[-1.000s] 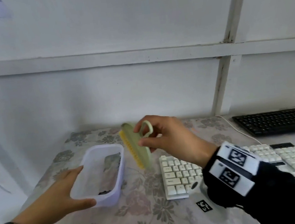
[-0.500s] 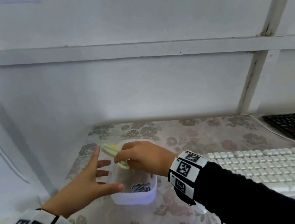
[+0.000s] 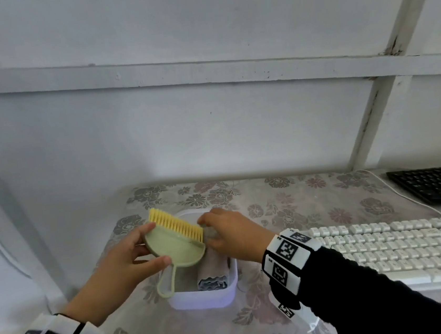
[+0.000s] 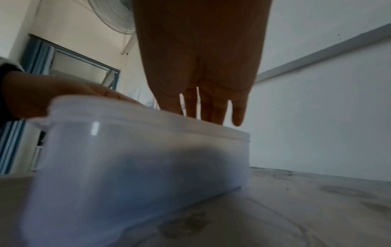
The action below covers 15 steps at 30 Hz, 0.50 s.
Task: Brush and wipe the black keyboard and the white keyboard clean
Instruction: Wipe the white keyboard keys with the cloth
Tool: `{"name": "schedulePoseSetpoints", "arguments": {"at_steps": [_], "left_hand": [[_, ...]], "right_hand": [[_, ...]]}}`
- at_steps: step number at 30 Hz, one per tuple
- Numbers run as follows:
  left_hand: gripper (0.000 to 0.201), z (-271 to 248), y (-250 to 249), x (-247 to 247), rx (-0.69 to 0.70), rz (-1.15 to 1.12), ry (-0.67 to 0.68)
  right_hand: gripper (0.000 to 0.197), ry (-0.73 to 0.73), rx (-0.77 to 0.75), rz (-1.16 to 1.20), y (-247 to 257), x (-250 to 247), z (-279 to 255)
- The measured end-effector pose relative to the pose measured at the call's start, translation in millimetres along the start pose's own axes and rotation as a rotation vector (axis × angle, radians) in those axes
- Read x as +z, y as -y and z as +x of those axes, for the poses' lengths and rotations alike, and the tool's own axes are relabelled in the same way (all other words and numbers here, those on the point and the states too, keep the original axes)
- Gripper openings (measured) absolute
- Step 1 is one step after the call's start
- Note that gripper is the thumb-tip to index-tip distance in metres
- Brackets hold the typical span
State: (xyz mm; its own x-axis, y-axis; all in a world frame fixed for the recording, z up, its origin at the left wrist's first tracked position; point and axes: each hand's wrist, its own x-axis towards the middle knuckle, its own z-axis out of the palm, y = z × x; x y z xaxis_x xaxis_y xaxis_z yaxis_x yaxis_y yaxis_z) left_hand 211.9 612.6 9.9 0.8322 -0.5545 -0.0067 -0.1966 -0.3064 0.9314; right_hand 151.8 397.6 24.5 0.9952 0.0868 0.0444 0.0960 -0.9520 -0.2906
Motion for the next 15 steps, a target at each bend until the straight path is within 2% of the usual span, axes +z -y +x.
{"name": "schedulePoseSetpoints", "arguments": {"at_steps": [3, 6, 8, 12, 15], "left_hand": [[0.124, -1, -2, -3, 0.024, -0.001, -0.038], [0.106, -1, 2, 0, 0.040, 0.015, -0.072], [0.093, 0, 5, 1, 0.041, 0.023, -0.087], [0.098, 2, 7, 2, 0.052, 0.037, -0.073], [0.091, 1, 7, 3, 0.057, 0.063, -0.063]], "right_hand": [[0.044, 0.143, 0.129, -0.168, 1, 1, 3], [0.049, 0.242, 0.204, -0.183, 7, 2, 5], [0.055, 0.268, 0.240, -0.201, 10, 4, 8], [0.064, 0.305, 0.289, -0.189, 15, 10, 15], [0.059, 0.308, 0.302, -0.158, 17, 9, 17]]}}
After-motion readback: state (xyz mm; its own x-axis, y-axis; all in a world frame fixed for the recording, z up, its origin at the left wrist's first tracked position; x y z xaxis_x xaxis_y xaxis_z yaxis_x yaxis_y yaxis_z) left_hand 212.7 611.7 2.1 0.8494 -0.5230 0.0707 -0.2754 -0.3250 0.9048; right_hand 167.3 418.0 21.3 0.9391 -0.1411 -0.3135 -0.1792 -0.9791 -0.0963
